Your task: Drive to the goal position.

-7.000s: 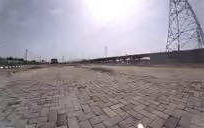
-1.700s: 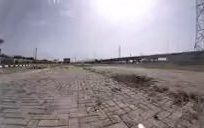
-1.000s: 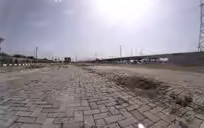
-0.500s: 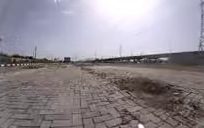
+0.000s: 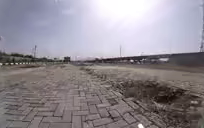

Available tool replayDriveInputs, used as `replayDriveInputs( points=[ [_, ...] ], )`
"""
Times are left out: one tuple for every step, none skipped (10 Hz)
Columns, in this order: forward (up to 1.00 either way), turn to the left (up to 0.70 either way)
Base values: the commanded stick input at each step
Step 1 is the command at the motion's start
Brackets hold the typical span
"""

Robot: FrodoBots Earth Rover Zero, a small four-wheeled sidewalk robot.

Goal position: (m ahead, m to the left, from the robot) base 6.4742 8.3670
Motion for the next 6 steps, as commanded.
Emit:
replayDriveInputs(
  points=[
    [1.00, 0.00],
    [1.00, 0.00],
    [1.00, 0.00],
    [1.00, 0.00],
    [1.00, 0.00],
    [1.00, 0.00]
  ],
)
